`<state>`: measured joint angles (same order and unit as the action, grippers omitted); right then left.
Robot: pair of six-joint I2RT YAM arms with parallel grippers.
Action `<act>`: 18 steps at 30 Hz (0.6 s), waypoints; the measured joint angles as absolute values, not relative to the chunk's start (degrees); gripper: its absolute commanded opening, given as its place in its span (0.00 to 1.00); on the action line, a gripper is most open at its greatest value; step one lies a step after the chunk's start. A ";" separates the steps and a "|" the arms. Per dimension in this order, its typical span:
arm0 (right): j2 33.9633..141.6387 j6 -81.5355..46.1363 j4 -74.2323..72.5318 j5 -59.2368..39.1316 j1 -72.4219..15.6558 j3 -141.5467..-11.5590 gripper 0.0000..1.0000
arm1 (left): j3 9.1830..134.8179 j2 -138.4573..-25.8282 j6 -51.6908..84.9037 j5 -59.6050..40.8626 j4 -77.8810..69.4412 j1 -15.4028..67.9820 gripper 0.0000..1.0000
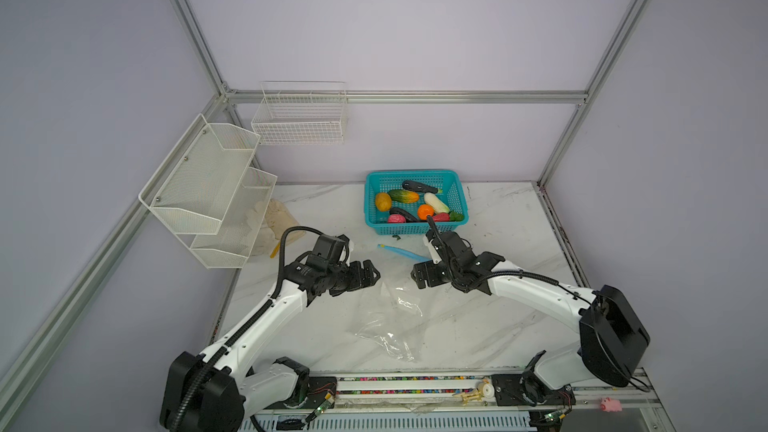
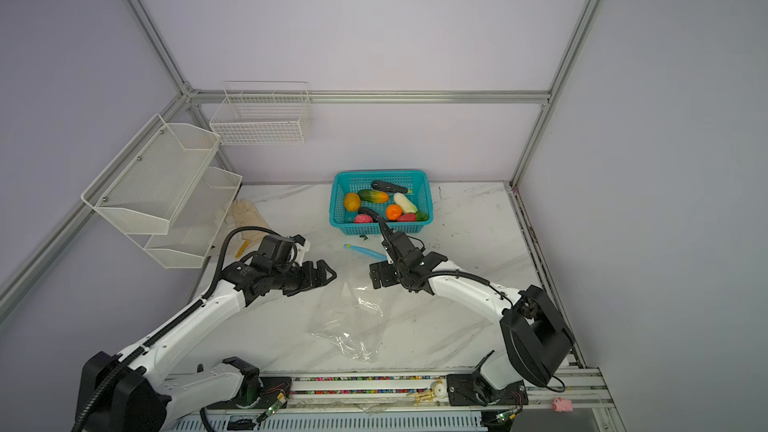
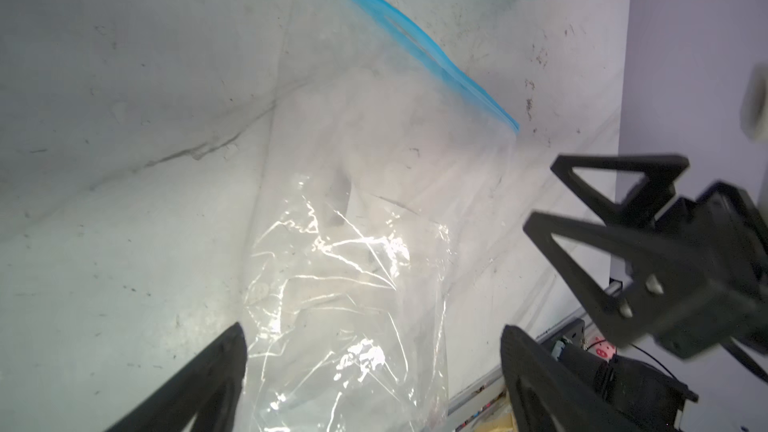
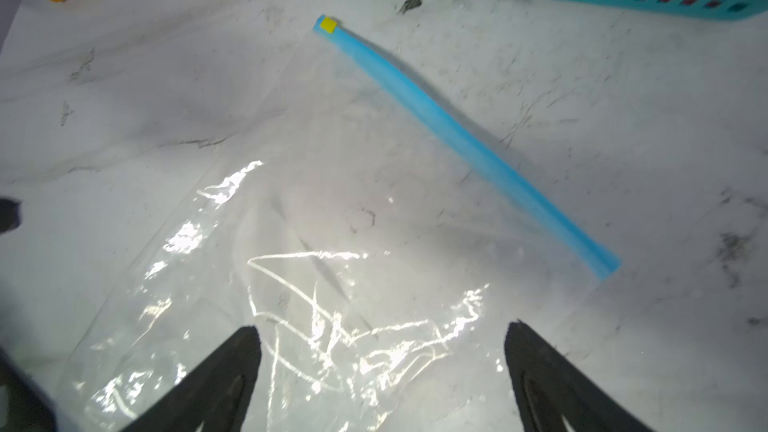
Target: Place the food in the zip-top bag and seal the zipper
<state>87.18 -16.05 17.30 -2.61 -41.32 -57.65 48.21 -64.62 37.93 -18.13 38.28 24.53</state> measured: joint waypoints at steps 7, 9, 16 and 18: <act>95.53 -8.19 11.38 -2.44 -34.72 -60.10 0.92 | 48.21 -64.49 39.38 -18.31 46.50 33.30 0.93; 96.09 -6.90 10.41 -2.74 -34.39 -60.01 0.92 | 48.21 -64.05 39.94 -18.98 47.35 35.51 0.93; 96.62 -4.14 6.28 -4.19 -34.37 -58.50 0.92 | 48.21 -63.86 41.41 -22.46 48.90 40.64 0.96; 97.23 -3.75 5.72 -4.03 -34.37 -57.95 0.92 | 48.21 -63.86 41.47 -23.29 48.97 41.10 0.99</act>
<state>97.23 -3.75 5.72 -4.03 -34.37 -57.95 48.21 -63.86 41.47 -23.29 48.97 41.10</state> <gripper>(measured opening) 0.917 0.965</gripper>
